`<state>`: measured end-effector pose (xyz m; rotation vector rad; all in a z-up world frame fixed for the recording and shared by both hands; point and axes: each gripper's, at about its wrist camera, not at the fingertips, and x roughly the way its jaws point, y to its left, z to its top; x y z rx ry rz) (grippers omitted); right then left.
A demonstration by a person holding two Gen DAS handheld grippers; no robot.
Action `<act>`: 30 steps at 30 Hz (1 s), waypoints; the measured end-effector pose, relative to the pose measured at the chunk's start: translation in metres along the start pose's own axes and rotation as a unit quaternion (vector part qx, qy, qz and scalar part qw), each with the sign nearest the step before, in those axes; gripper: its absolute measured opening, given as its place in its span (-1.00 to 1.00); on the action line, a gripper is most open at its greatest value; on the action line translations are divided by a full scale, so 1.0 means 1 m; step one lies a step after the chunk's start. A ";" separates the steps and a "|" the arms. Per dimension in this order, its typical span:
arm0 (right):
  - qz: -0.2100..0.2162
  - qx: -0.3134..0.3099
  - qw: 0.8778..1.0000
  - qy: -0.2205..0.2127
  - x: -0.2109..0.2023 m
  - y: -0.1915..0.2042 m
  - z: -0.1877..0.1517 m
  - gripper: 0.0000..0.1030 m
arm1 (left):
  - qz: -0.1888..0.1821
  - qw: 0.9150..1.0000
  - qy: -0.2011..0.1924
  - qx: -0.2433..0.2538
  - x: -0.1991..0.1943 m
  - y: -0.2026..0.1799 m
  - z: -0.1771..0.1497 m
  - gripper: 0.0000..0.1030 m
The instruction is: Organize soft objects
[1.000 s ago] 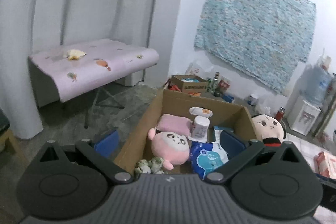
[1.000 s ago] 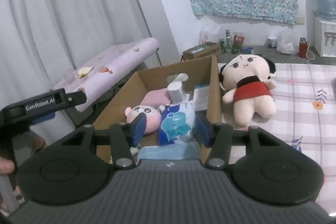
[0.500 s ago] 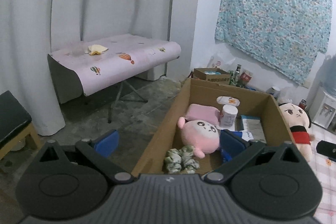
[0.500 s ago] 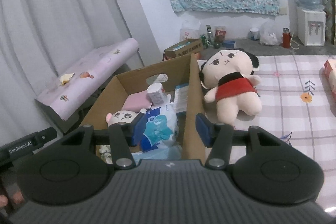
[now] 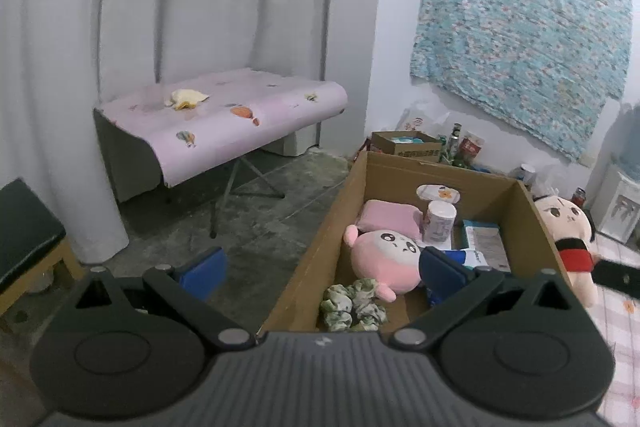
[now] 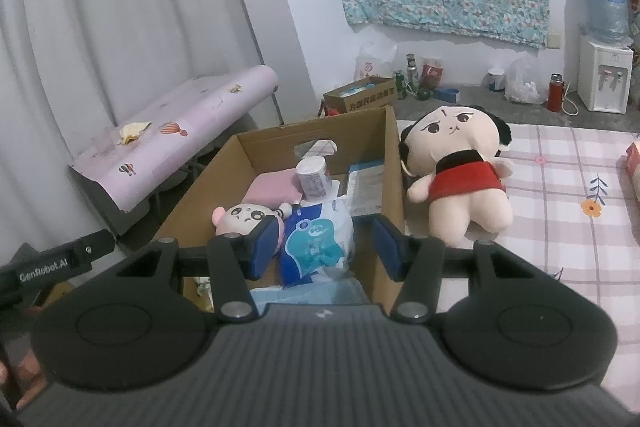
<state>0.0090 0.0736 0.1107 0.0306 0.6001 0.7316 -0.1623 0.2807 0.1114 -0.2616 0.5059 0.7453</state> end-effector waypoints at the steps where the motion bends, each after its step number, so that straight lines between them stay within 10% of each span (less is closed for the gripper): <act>1: 0.001 -0.003 1.000 -0.001 0.001 0.001 0.001 0.00 | -0.003 1.000 -0.003 0.007 -0.001 0.000 -0.001 1.00; 30: -0.022 -0.021 0.999 -0.021 -0.017 0.006 -0.007 0.04 | -0.008 1.000 0.001 0.024 0.006 -0.014 0.000 1.00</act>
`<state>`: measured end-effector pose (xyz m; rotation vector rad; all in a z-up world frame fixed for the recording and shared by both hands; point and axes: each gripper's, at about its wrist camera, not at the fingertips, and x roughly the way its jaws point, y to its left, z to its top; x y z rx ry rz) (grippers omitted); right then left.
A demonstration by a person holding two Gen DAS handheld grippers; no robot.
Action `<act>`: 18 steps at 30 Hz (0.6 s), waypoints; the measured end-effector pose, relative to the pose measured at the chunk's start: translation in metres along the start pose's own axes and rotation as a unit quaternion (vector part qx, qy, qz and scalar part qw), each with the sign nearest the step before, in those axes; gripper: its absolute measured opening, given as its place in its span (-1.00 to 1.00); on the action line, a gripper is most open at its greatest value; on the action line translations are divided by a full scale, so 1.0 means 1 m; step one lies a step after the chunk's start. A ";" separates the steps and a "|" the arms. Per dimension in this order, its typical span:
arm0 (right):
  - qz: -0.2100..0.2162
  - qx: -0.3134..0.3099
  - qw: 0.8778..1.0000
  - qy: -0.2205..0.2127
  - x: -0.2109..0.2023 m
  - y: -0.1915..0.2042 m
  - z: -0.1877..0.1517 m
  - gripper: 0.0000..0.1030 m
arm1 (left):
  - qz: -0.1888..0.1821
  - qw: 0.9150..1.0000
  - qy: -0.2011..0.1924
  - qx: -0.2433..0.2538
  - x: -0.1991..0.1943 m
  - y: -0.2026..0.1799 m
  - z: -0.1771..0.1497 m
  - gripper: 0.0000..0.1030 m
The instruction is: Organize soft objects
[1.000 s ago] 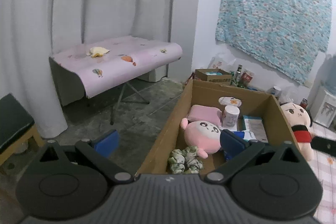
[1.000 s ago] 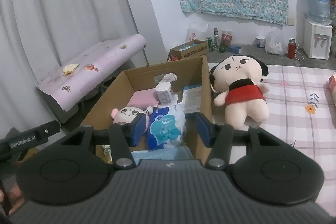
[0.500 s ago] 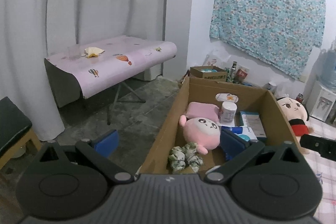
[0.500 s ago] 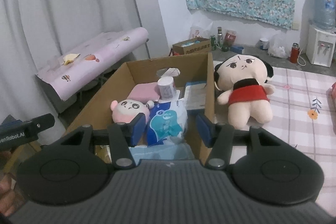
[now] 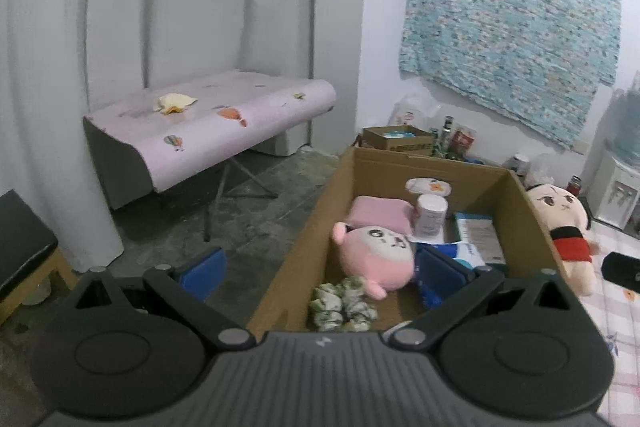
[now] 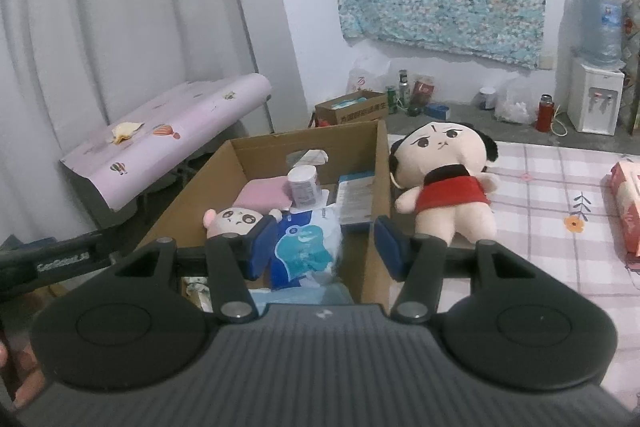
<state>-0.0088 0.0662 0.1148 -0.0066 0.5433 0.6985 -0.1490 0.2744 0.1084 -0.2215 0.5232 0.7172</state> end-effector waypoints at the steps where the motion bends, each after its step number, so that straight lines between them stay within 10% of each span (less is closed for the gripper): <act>1: -0.001 0.002 1.000 -0.001 -0.002 -0.002 -0.001 0.04 | -0.002 1.000 -0.002 0.005 -0.002 -0.004 0.000 1.00; 18: -0.021 0.018 1.000 -0.007 -0.024 -0.018 -0.012 0.08 | -0.011 1.000 -0.008 0.014 -0.019 -0.019 0.003 1.00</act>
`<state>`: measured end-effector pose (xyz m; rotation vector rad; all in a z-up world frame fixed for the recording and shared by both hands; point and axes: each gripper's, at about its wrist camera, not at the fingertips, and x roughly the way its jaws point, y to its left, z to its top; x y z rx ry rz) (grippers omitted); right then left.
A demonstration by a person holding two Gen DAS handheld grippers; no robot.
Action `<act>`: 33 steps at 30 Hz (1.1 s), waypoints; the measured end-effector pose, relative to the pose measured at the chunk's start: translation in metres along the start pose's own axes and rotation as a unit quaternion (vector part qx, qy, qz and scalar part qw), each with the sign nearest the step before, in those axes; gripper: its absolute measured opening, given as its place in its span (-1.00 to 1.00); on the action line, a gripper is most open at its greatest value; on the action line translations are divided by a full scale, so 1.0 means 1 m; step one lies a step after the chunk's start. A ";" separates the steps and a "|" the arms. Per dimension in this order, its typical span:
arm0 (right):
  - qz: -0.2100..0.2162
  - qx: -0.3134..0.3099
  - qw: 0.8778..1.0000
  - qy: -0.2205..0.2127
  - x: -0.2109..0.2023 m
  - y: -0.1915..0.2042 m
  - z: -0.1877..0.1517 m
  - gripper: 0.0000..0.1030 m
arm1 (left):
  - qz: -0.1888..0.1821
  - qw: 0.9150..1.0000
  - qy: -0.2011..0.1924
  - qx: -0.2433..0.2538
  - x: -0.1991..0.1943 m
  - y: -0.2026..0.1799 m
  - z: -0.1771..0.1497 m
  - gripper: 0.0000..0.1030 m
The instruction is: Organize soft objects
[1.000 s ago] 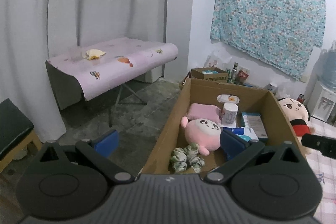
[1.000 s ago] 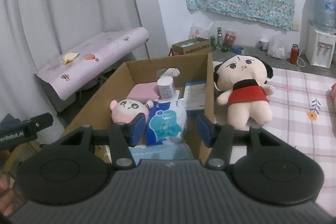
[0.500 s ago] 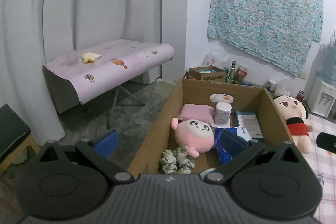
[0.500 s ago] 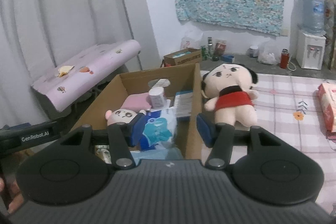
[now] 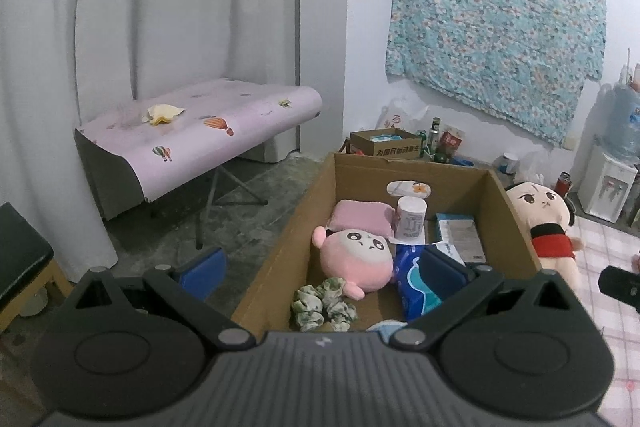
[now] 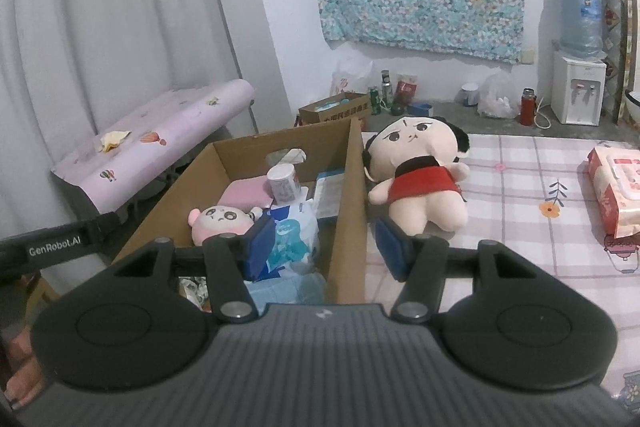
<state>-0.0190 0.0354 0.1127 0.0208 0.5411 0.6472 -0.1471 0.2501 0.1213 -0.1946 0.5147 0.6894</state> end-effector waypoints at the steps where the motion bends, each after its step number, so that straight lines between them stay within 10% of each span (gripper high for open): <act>1: 0.000 -0.001 1.000 0.000 0.000 0.000 0.000 0.09 | -0.002 1.000 0.000 -0.001 0.000 0.000 0.000 1.00; 33: -0.009 0.003 1.000 0.007 0.006 -0.006 -0.005 0.14 | -0.015 0.999 0.000 0.037 0.007 -0.026 -0.008 1.00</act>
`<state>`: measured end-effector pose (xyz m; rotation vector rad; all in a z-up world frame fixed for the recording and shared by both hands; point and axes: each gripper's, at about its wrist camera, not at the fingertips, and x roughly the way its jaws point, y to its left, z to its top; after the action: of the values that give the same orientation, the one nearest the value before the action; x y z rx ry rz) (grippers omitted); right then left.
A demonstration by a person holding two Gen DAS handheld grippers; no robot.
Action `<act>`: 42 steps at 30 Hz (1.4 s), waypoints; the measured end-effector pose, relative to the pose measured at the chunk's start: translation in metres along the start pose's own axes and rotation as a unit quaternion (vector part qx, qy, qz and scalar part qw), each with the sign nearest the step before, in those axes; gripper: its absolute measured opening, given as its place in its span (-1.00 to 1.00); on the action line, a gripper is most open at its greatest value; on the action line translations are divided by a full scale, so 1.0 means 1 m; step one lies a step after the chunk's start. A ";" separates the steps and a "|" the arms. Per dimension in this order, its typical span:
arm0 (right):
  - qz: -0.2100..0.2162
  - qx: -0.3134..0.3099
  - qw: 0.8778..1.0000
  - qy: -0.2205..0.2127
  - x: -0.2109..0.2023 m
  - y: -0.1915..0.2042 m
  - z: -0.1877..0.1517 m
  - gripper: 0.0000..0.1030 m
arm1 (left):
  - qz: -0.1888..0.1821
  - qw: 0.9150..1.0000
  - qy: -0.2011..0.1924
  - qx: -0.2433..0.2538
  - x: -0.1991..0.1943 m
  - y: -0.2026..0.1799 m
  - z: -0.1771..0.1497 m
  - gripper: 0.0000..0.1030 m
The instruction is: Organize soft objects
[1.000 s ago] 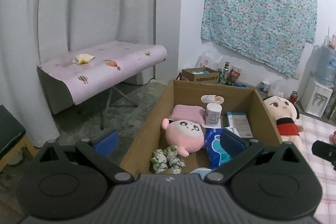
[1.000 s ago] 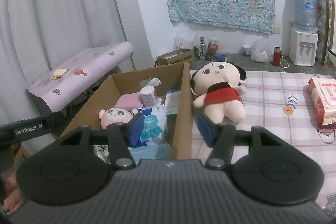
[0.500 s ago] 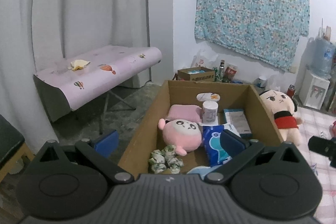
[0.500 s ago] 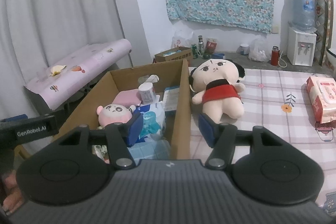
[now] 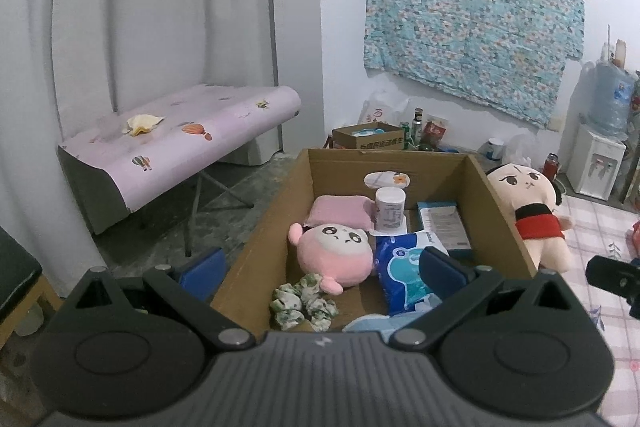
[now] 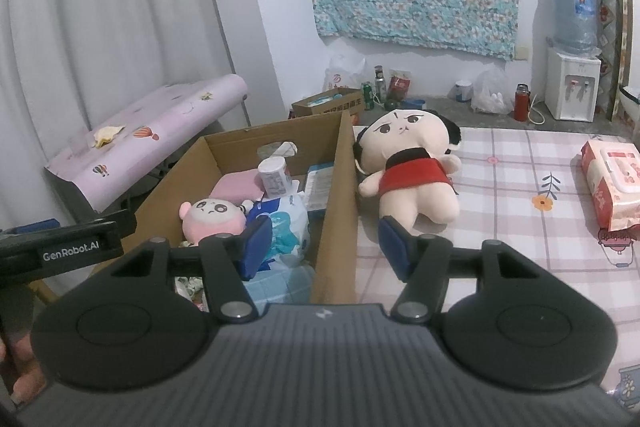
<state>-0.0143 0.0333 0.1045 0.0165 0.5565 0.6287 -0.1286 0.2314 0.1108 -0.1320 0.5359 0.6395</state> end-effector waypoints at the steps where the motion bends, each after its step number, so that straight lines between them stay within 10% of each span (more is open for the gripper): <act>1: -0.001 0.000 1.000 0.001 0.000 0.000 0.000 0.14 | 0.000 1.000 0.000 0.002 0.000 -0.001 0.000 1.00; 42: -0.012 -0.002 1.000 -0.005 -0.012 0.008 -0.001 0.20 | -0.001 1.000 -0.010 -0.002 -0.003 0.005 0.003 1.00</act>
<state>-0.0274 0.0330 0.1107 0.0094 0.5453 0.6064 -0.1324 0.2343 0.1152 -0.1295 0.5151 0.6401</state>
